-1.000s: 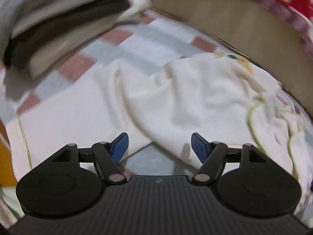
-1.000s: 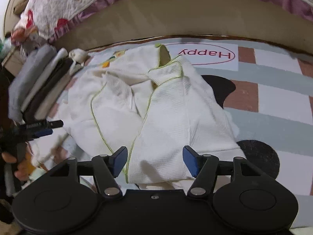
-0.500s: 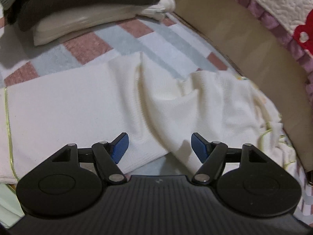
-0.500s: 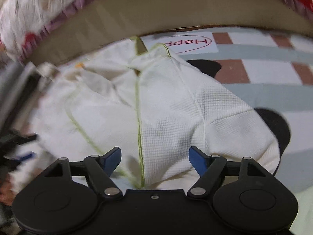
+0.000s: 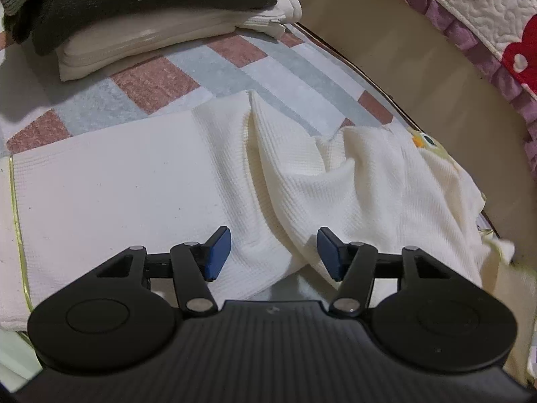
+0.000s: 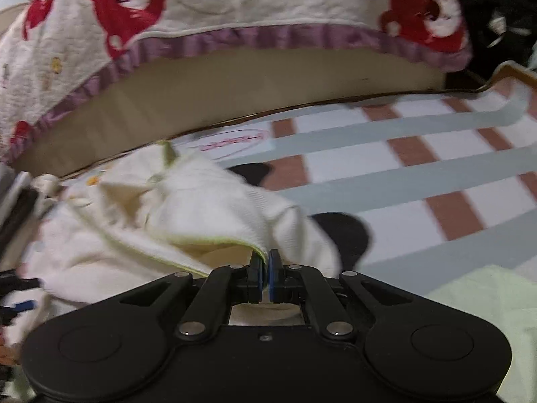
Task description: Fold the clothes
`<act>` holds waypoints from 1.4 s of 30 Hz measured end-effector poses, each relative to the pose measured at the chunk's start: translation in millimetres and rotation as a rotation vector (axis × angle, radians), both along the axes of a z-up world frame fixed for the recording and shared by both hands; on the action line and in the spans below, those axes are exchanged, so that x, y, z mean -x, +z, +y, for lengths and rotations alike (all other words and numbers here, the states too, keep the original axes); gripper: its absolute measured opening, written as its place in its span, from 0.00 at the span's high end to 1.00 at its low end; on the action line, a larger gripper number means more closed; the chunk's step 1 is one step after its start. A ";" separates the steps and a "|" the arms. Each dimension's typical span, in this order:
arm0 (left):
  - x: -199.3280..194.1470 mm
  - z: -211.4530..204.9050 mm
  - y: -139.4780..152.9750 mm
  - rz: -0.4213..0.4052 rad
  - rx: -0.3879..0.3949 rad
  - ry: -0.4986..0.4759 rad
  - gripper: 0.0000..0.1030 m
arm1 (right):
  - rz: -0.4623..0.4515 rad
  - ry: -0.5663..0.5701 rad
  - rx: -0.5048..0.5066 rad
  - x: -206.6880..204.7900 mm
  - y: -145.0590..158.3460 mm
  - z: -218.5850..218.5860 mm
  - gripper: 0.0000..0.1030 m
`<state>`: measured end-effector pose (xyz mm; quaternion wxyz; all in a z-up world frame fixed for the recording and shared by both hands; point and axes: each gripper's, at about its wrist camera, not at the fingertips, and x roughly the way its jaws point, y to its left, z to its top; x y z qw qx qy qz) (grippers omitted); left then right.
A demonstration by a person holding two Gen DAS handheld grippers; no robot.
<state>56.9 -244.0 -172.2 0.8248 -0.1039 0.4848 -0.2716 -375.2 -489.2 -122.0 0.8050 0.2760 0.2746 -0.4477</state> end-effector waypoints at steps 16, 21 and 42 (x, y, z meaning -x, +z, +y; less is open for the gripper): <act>32.5 -39.2 4.1 0.145 0.121 -0.177 0.34 | 0.055 -0.132 0.230 41.3 29.0 -1.9 0.97; 37.7 -72.7 5.5 0.080 0.073 -0.256 0.69 | -0.079 -0.128 0.111 58.7 23.8 -10.9 0.97; 63.1 78.3 92.6 -0.187 0.018 -0.134 1.00 | 0.008 0.290 -0.085 35.5 -2.1 45.5 0.89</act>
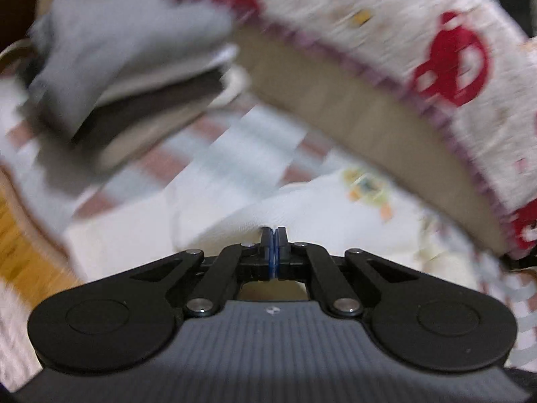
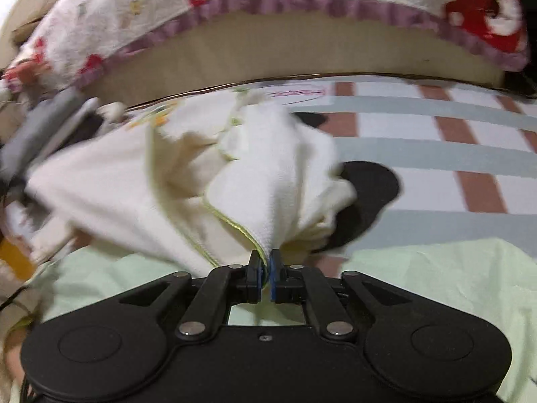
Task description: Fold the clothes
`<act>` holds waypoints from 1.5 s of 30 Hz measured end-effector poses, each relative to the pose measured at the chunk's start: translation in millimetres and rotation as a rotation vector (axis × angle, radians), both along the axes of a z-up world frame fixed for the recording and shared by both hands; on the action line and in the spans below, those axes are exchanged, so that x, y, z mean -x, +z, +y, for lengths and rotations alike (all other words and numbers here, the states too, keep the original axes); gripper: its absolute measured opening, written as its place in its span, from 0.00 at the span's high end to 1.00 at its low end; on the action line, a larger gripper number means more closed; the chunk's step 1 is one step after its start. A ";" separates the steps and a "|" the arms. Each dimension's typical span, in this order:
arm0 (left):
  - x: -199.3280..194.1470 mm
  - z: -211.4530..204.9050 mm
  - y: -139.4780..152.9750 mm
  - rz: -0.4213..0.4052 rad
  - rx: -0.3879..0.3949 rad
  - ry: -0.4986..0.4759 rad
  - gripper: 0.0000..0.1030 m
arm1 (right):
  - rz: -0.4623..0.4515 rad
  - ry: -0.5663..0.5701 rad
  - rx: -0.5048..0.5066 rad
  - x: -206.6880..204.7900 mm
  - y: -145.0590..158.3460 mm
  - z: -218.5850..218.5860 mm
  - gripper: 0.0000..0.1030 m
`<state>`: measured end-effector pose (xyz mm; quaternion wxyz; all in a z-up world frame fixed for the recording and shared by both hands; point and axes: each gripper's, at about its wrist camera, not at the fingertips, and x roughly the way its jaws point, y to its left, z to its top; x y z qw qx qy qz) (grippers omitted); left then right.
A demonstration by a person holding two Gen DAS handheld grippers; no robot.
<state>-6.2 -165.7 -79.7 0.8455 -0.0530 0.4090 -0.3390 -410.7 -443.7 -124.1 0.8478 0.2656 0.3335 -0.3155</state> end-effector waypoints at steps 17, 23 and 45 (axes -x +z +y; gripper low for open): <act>3.3 -7.3 -30.2 0.015 -0.075 -0.022 1.00 | -0.191 0.251 -0.281 -108.4 -14.2 -18.2 0.31; -5.9 -4.7 -36.9 0.046 -0.080 -0.025 1.00 | -0.040 0.674 -0.248 -161.3 -13.6 27.3 0.93; -86.1 -27.3 -91.5 0.346 -0.122 0.235 0.37 | 0.070 0.393 -0.418 -80.0 -60.6 32.7 0.92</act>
